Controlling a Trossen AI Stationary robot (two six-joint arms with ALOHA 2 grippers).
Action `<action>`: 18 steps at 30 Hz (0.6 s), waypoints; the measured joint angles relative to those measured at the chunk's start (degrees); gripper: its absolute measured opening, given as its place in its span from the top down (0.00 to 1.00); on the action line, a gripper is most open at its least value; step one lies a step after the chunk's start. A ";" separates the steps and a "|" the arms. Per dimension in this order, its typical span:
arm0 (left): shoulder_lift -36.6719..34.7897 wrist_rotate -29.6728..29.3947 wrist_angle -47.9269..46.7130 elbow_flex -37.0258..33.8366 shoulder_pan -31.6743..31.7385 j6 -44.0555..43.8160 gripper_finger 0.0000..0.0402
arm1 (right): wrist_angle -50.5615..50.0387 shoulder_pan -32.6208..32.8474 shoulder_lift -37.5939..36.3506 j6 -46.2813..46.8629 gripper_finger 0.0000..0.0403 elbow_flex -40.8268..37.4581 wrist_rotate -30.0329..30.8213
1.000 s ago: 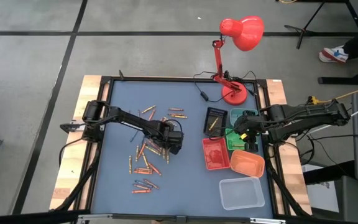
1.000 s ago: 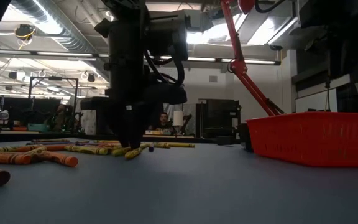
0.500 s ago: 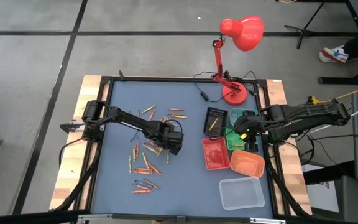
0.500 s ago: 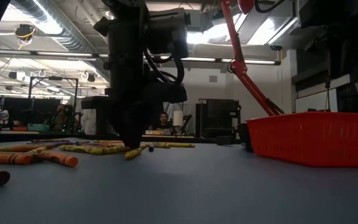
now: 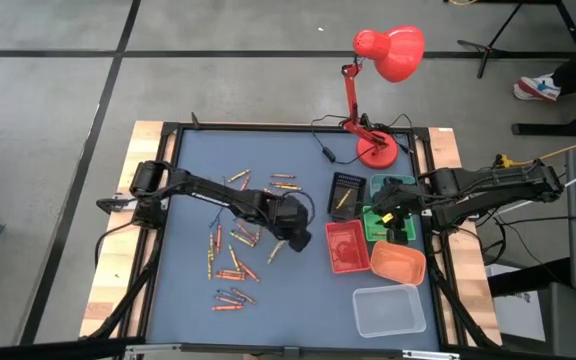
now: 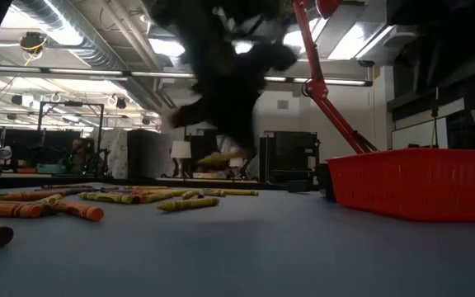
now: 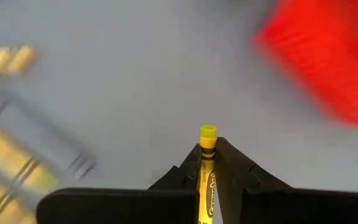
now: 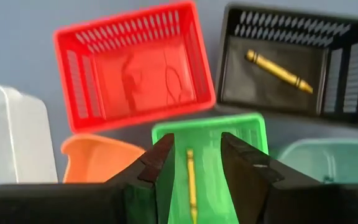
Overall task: Sort crayons
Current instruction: Put the yellow green crayon into the green basket
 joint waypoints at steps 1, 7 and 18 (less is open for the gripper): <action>0.00 -0.09 2.74 0.95 0.00 1.85 0.97 | 1.06 0.00 0.00 0.00 0.68 0.00 0.00; -0.09 -1.70 18.75 4.13 0.02 13.87 0.97 | 5.89 0.00 0.00 0.00 0.68 0.00 -0.01; -0.11 -5.49 38.90 4.26 0.03 28.25 0.97 | 17.21 0.00 -0.02 -0.13 0.68 0.00 -0.02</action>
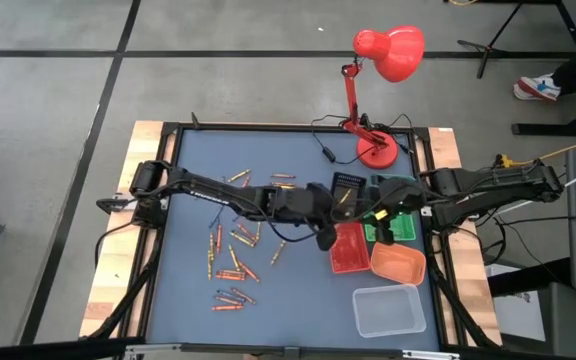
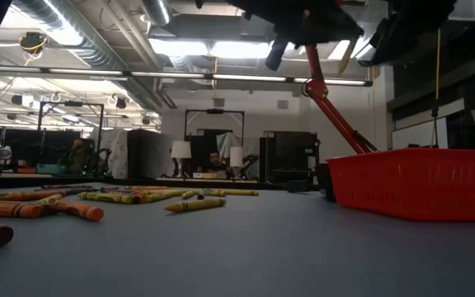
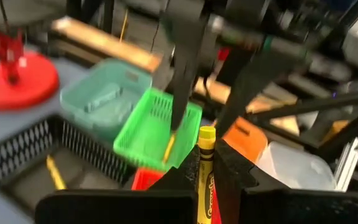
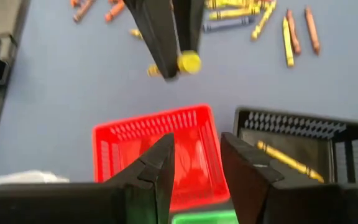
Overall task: Sort crayons
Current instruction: Put the yellow green crayon into the green basket
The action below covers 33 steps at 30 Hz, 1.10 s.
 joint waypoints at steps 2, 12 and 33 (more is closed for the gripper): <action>0.00 -0.66 2.67 0.00 -0.01 1.71 0.97 | 1.55 0.00 0.00 0.02 0.68 0.00 0.00; 0.00 -1.43 10.42 0.00 0.04 7.15 0.97 | 8.15 0.00 0.00 0.04 0.68 0.00 0.00; 0.00 -2.43 12.43 0.02 0.08 8.91 0.97 | 13.79 -0.01 0.02 0.11 0.69 0.00 -2.12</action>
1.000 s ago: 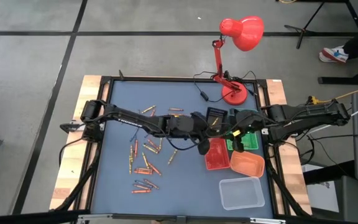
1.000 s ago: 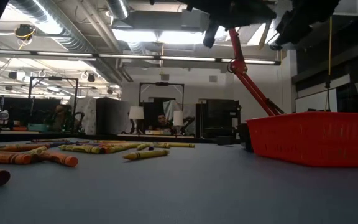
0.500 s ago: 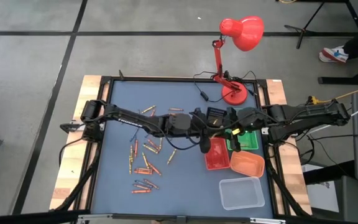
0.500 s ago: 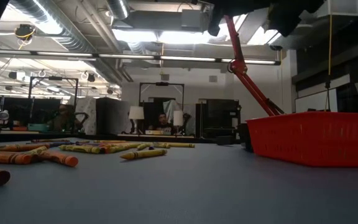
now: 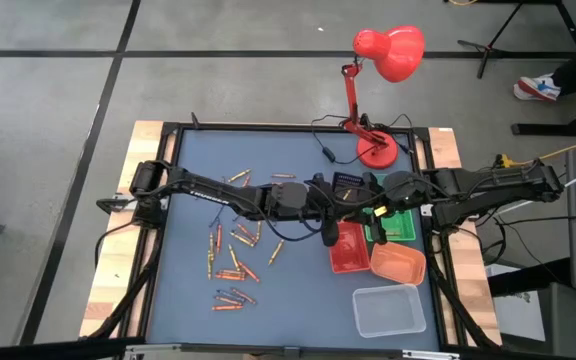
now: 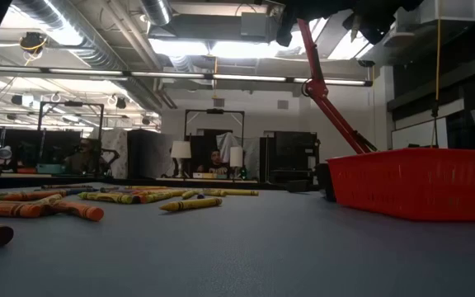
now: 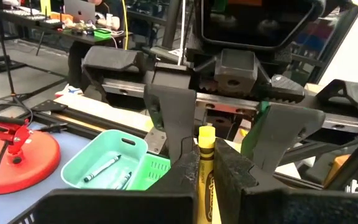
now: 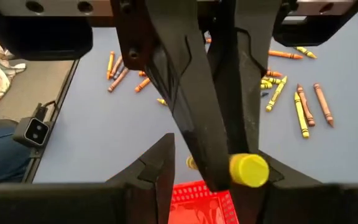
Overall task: Sort crayons
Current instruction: Put the yellow green crayon into the green basket
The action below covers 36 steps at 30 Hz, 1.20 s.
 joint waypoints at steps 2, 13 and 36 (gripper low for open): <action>0.00 0.00 -0.02 -0.02 0.00 0.00 0.97 | -0.32 0.01 0.00 0.01 0.72 0.00 0.01; -0.09 0.15 -1.37 0.01 -0.04 -0.04 0.93 | -1.20 -0.01 0.06 0.07 0.96 0.00 0.12; -0.09 0.46 -18.83 0.01 -0.57 -0.11 0.83 | -33.53 0.01 -0.04 1.55 0.91 -0.84 5.33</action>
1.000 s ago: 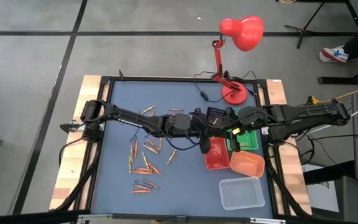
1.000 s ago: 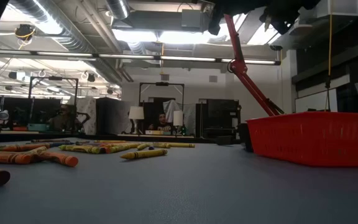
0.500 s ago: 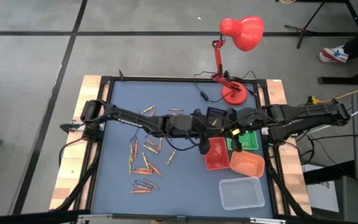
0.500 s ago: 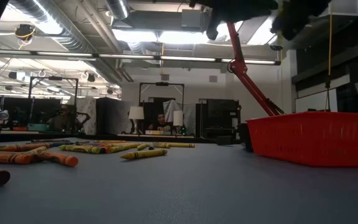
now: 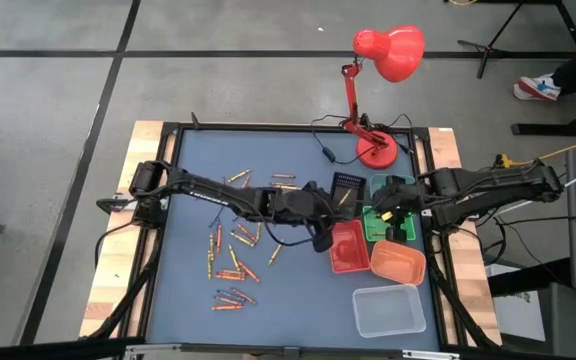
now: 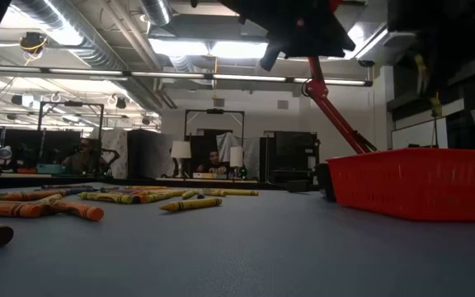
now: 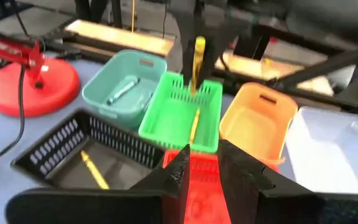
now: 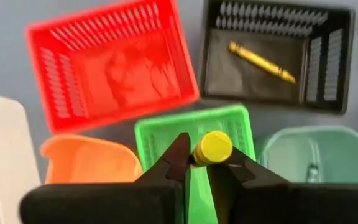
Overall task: Sort crayons
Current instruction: Put the yellow green crayon into the green basket, then put the blue crayon into the orange bin
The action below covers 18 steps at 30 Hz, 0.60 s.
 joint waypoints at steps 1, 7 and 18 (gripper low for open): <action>0.00 0.00 -0.89 0.00 -0.02 0.00 0.83 | -0.84 0.00 0.00 0.00 0.92 -0.52 0.03; 0.00 0.00 -5.50 0.00 -0.02 -0.05 0.83 | -2.07 0.00 0.02 -0.02 0.93 -4.35 -0.15; 0.07 0.01 -13.75 0.00 -0.02 -0.09 0.83 | -2.19 0.00 0.02 -0.04 0.82 -7.71 -0.15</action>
